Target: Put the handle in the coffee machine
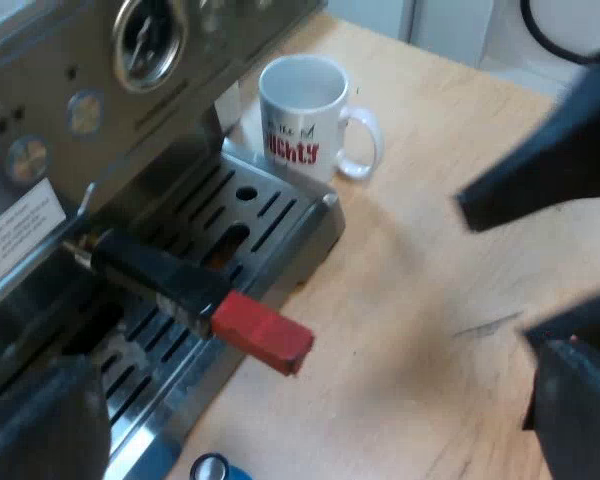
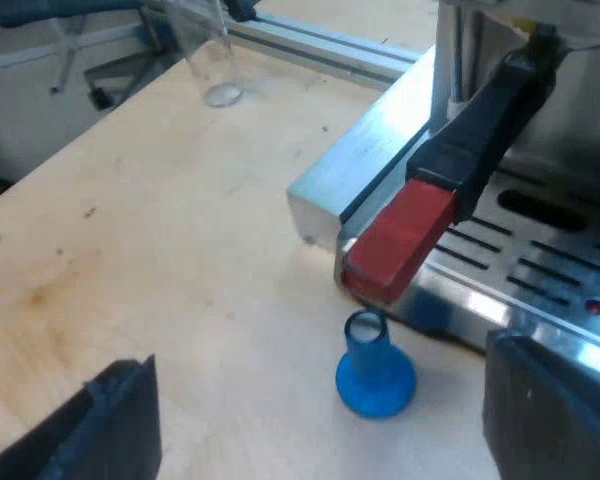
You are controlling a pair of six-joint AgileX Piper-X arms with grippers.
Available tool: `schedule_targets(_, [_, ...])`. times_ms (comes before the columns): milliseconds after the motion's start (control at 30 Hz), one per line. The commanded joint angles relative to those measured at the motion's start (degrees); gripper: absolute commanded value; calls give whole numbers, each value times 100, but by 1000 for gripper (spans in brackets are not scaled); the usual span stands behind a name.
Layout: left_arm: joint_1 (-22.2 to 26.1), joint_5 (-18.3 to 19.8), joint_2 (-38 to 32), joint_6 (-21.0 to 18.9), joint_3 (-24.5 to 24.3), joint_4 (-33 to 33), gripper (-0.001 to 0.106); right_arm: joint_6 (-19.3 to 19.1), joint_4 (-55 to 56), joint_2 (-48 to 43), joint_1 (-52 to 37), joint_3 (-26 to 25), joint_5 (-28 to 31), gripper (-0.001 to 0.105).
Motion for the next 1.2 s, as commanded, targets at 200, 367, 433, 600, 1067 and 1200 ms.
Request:
schedule_targets(200, [2,-192,-317,-482,-36,16,87,-384,551,-112,-1105,-531,-738,69])
schedule_targets(367, [2,-724,-474,-509,-36,16,87,-680,1215,-149,-1837,-1061,-1184,69])
schedule_targets(433, [2,-968,-527,-499,-36,-32,87,-797,1350,-209,-2260,-1252,-1418,69])
schedule_targets(600, [2,-1007,-537,-565,-36,-295,87,-880,1362,-505,-2961,-1311,-1733,69])
schedule_targets(1067, [1086,-787,-537,-799,-36,-489,87,-1481,2786,-1763,-5491,-1311,-2123,69])
schedule_targets(1200, [1341,-614,-643,-799,-36,-371,87,-1637,3067,-1985,-5918,-1311,-2123,69])
